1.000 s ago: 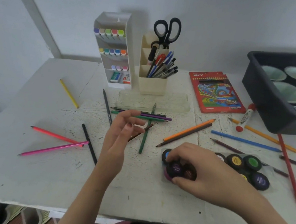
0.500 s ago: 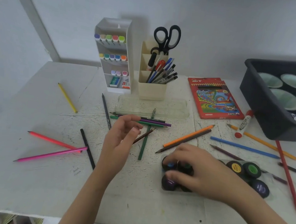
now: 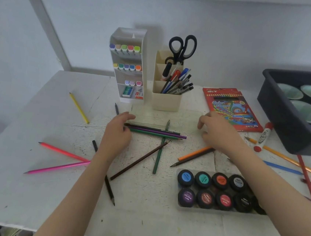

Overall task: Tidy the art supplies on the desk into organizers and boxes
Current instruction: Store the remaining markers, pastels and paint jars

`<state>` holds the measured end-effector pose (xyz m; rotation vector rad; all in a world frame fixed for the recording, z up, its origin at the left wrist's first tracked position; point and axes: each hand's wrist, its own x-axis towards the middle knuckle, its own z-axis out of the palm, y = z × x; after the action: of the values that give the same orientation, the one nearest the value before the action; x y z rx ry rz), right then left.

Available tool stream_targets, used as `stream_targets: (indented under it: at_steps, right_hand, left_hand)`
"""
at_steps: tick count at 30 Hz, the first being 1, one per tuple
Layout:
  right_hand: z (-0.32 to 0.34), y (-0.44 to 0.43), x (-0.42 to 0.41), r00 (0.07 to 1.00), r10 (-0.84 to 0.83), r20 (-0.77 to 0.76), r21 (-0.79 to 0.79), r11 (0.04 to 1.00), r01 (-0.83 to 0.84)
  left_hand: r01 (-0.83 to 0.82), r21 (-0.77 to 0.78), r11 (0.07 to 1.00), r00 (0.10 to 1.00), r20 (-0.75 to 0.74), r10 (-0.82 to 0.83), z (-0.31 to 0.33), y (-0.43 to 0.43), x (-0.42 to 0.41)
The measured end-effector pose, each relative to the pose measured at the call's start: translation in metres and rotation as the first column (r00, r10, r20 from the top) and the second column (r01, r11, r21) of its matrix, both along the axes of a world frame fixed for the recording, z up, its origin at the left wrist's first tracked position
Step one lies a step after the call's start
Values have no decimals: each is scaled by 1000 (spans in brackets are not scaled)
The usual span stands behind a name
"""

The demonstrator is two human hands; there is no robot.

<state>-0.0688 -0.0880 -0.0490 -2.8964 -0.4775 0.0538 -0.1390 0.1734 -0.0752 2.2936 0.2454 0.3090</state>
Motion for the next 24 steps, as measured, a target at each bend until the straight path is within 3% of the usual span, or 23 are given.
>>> stream_targets:
  at_steps: [7,10,18,21,24]
  right_hand:
    - [2,-20,-1,993,118,-17,315,943,-107]
    - [11,-31,-11,992,109,-60,476,877,-68]
    - [25,-78,-44,983,88,-160,689,723,48]
    - [27,-94,-55,979,70,-194,777,620,109]
    - [30,-104,-62,986,-1,-166,805,578,136]
  left_hand:
    - [17,69,997,995,100,-24,8,13,4]
    - [86,58,995,978,186,-95,16,11,-2]
    - [246,59,967,910,330,-252,45,-26,-25]
    - [256,3,967,899,368,-239,57,-47,-28]
    - [260,-132,957,906,375,-194,70,-62,-33]
